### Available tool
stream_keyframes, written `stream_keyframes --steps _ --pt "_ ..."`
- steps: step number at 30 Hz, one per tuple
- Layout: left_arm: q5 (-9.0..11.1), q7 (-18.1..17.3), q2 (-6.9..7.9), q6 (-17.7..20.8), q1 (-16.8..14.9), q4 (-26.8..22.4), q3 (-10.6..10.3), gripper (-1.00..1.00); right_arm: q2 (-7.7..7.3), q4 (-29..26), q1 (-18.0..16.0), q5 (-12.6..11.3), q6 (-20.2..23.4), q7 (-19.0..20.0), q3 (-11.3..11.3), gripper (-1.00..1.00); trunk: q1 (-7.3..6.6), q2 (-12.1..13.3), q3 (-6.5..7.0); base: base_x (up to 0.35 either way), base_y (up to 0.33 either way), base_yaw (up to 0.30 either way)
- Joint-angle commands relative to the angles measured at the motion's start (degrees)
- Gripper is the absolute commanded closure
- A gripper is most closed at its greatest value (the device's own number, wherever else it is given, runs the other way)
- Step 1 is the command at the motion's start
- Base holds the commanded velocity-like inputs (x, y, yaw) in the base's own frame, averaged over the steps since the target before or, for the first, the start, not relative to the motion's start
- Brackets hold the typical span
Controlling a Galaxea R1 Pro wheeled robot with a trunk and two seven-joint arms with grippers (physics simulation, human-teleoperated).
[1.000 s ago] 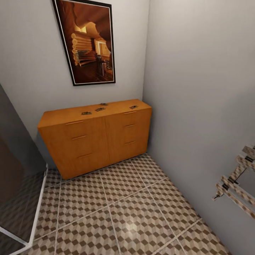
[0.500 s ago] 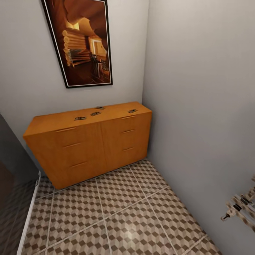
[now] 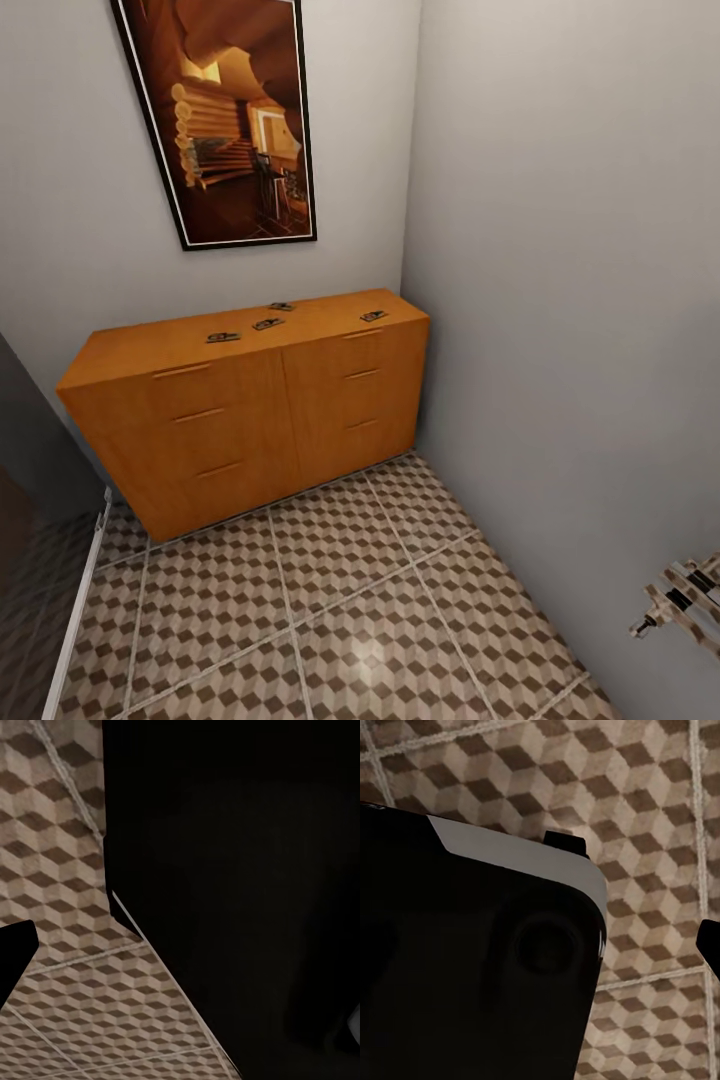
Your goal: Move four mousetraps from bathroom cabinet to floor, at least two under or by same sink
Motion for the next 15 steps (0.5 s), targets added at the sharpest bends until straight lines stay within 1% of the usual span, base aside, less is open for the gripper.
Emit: stream_keyframes --steps 1,10,11,12,14,15 --pt "-0.1 -0.1 -0.01 -0.1 0.0 -0.1 0.4 -1.0 0.03 0.0 0.0 0.4 -0.2 0.0 -0.1 -1.0 0.0 0.0 -0.04 0.002 0.0 0.0" --pt "-0.3 -0.1 -0.38 -0.1 0.0 -0.6 0.2 -1.0 0.13 0.0 0.0 0.6 -0.3 0.0 -0.3 -1.0 0.0 0.0 -0.04 0.0 0.0 0.0" --pt "-0.3 0.2 3.61 0.0 -0.3 -14.0 0.3 -1.0 0.05 -4.5 -0.5 0.7 -2.8 0.1 -0.2 -1.0 0.0 0.0 -0.04 0.0 0.0 0.0" --pt "-0.2 0.2 4.27 0.4 -0.8 -19.4 0.4 -1.0 0.03 -9.2 -0.9 1.0 -2.0 0.0 -0.1 -1.0 0.0 0.0 -0.04 0.0 0.0 0.0" --pt "-0.1 0.2 4.24 0.8 -1.4 -23.5 0.4 -1.0 0.01 -13.2 -1.3 1.1 -0.4 0.0 -0.1 -1.0 0.0 0.0 -0.04 0.0 0.0 0.0" --pt "-0.4 0.3 2.01 4.4 -4.4 -32.9 0.3 -1.0 -0.02 -28.9 -2.6 0.8 9.3 0.3 0.0 -1.0 0.0 0.0 -0.04 0.0 0.0 0.0"
